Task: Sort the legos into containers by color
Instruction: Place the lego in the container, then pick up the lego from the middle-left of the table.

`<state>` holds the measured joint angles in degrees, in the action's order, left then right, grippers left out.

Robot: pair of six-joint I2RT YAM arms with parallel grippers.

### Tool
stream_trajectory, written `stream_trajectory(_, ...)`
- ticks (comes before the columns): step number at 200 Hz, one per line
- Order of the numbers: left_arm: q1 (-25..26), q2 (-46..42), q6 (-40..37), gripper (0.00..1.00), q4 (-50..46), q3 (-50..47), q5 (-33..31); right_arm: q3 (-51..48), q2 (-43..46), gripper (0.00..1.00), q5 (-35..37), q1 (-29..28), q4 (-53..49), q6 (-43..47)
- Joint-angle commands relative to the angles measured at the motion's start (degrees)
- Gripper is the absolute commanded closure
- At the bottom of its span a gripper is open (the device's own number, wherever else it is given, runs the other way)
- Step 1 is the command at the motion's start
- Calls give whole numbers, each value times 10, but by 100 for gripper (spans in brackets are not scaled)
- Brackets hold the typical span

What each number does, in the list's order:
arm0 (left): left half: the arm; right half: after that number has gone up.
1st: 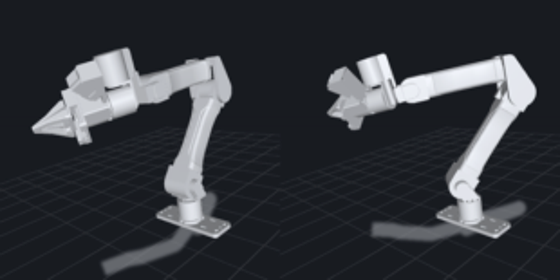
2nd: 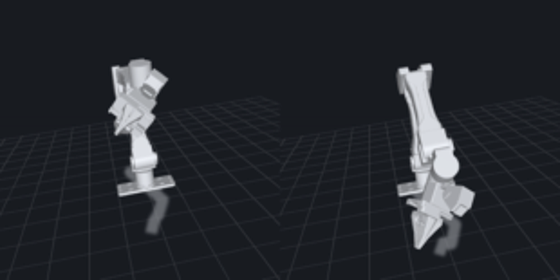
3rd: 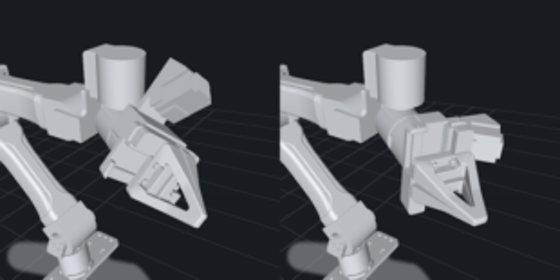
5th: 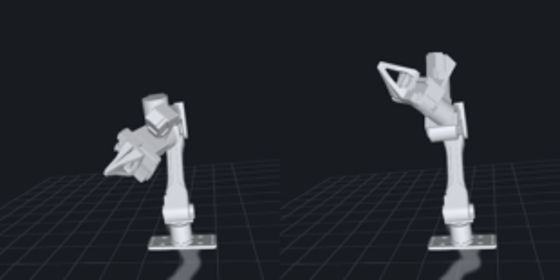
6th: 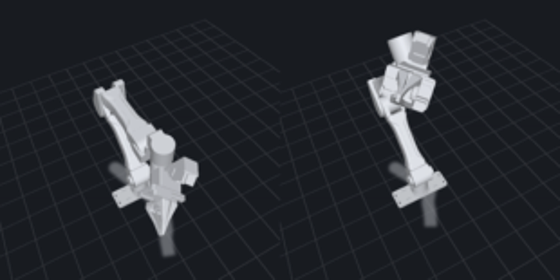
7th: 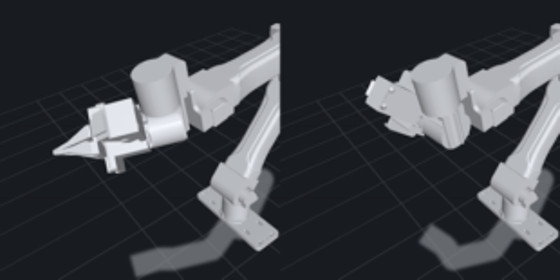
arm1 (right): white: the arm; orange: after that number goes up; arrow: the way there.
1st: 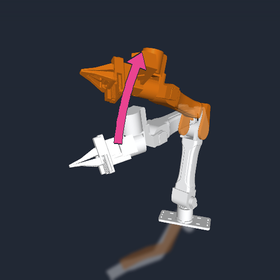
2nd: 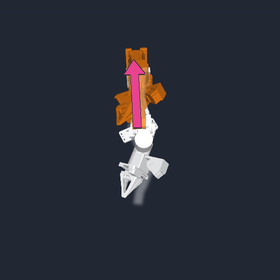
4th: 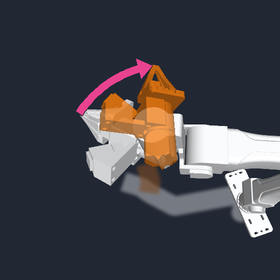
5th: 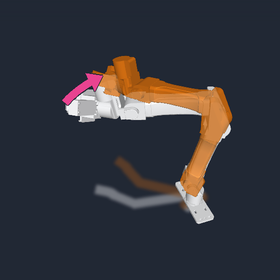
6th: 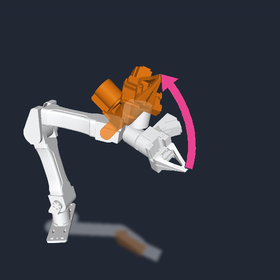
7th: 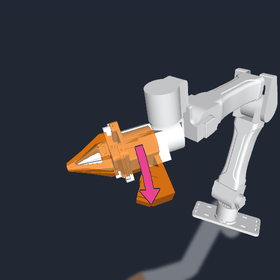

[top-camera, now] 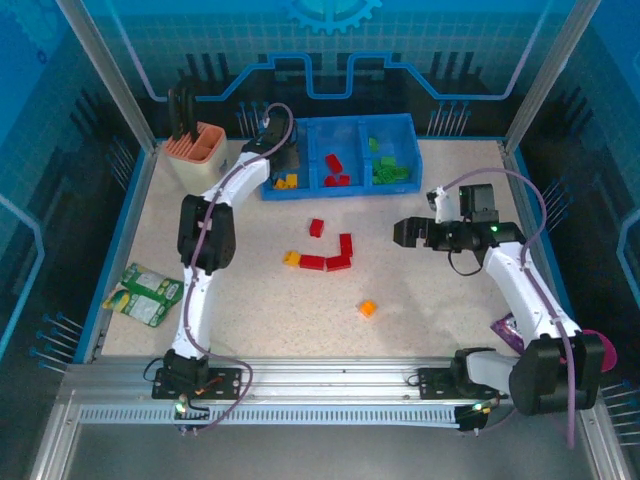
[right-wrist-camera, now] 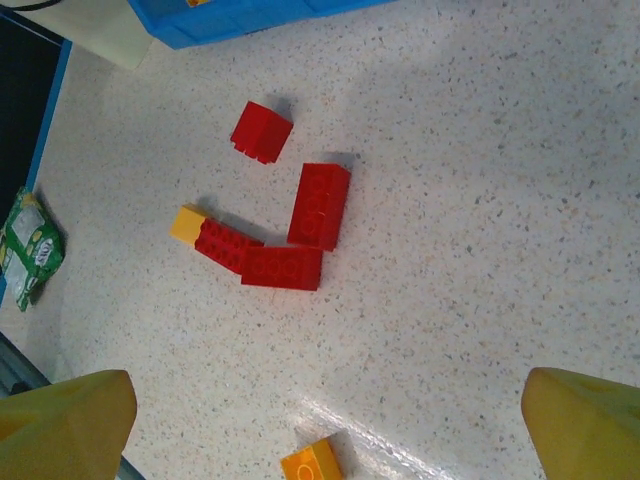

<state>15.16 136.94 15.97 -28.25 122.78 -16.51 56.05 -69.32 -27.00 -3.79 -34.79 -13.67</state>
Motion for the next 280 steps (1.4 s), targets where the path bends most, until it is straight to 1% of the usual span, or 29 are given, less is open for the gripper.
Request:
stream_trajectory(1, -3, 25, -1, 65, -40, 66, 17, 42, -19, 0, 1, -17, -12, 12)
stream_trajectory(22, -9, 46, 12, 64, -39, 80, 26, 59, -40, 0, 4, -30, -6, 8)
stream_trajectory(34, -11, 52, 18, 62, -41, 80, 38, 69, -54, 0, 5, -38, -3, 10)
stream_trajectory(48, -10, 51, 24, 57, -38, 71, 47, 82, -72, 0, 8, -45, 0, 10)
stream_trajectory(76, -10, 32, 28, 43, -20, 35, 53, 108, -97, 0, 14, -58, 2, 11)
stream_trajectory(89, -10, 25, 27, 39, -20, 30, 55, 120, -104, 0, 17, -63, 2, 11)
stream_trajectory(109, -10, 11, 31, 37, -24, 23, 61, 131, -108, 0, 21, -68, 2, 11)
stream_trajectory(136, -7, -38, 34, 37, 4, -37, 67, 137, -105, 0, 25, -71, 0, 8)
stream_trajectory(156, -4, -98, 31, 36, 21, -91, 70, 133, -95, 0, 29, -76, 2, 7)
stream_trajectory(174, 6, -165, 21, 34, 40, -165, 86, 121, -86, 0, 36, -81, 6, 7)
stream_trajectory(198, 36, -269, -6, 31, 62, -286, 83, 106, -79, 0, 49, -82, 11, 3)
stream_trajectory(210, 60, -321, -20, 30, 65, -348, 80, 103, -75, 0, 58, -82, 9, 3)
stream_trajectory(221, 84, -368, -14, 27, 64, -409, 69, 102, -68, 0, 71, -81, 6, 6)
stream_trajectory(232, 112, -413, 6, 26, 76, -477, 73, 103, -62, 0, 88, -80, 3, 7)
stream_trajectory(254, 192, -485, 39, 26, 126, -598, 89, 107, -58, 0, 107, -73, -4, 3)
stream_trajectory(280, 298, -515, 102, 27, 171, -674, 75, 110, -62, 0, 108, -69, -12, -3)
